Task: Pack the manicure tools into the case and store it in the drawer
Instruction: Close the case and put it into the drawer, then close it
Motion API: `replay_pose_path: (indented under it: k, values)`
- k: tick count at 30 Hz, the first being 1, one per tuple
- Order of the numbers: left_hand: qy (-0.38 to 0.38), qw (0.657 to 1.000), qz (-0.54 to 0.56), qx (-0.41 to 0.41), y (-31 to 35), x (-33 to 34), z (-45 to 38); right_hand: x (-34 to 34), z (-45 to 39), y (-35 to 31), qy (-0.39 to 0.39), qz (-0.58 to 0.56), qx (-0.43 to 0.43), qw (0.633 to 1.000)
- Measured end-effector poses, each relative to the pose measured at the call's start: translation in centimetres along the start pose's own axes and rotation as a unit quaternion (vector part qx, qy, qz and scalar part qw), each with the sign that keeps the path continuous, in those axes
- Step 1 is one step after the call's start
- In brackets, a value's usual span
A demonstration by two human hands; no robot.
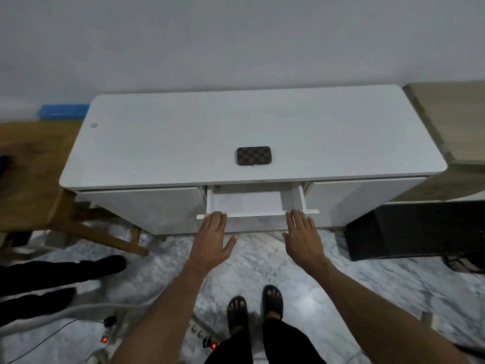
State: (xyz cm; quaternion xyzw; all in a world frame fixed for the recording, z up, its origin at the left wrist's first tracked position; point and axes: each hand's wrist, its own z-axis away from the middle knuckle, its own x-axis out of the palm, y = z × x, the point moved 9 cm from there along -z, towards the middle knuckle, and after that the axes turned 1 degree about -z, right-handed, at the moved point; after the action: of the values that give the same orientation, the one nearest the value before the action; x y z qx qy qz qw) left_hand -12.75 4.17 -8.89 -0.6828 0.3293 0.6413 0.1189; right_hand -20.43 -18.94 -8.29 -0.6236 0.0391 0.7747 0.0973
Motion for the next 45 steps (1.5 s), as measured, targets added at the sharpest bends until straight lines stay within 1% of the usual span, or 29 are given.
replay_pose_path:
  k: [6,11,15,19,24,26,28,31,35,37,41,45]
  values:
    - [-0.04,0.999,-0.01,-0.008,1.1,0.7,4.2,0.7,3.9,-0.3,0.008,-0.019,0.003,1.0]
    - [-0.027,1.0,0.002,0.0,2.0,0.3,5.9,1.3,5.8,-0.3,0.018,-0.012,0.01,1.0]
    - [-0.018,1.0,0.006,-0.01,2.1,-0.3,5.8,1.1,5.8,-0.3,0.022,-0.009,0.011,1.0]
    - [-0.003,1.0,0.017,-0.025,1.7,-1.0,4.2,-0.7,4.6,-0.2,0.047,-0.02,0.009,0.999]
    - [0.021,0.997,0.049,-0.062,-0.7,-2.6,-1.8,-7.1,0.1,-1.3,0.139,-0.072,-0.03,0.987]
    - [0.049,0.997,0.04,-0.054,-1.4,-4.1,-4.9,-9.7,-2.5,-1.7,0.156,-0.103,-0.028,0.982]
    - [0.075,0.996,0.026,-0.042,-2.3,-5.2,-7.8,-11.4,-5.2,-2.2,0.153,-0.131,-0.028,0.979]
    - [0.079,0.996,0.019,-0.046,-3.9,-5.7,-11.4,-13.3,-9.2,-2.9,0.147,-0.164,-0.032,0.975]
    - [0.045,0.996,0.024,-0.07,-6.3,-4.6,-14.9,-14.2,-14.0,-3.4,0.123,-0.182,-0.028,0.975]
    - [0.016,0.997,0.013,-0.07,-7.4,-3.7,-16.0,-13.9,-15.9,-3.7,0.099,-0.181,-0.034,0.978]
    - [-0.01,0.998,-0.024,-0.06,-8.8,-2.1,-16.8,-12.7,-18.4,-4.3,0.047,-0.169,-0.057,0.983]
    - [0.026,0.996,-0.065,-0.054,-8.6,-2.2,-16.6,-12.1,-19.2,-4.4,0.033,-0.164,-0.077,0.983]
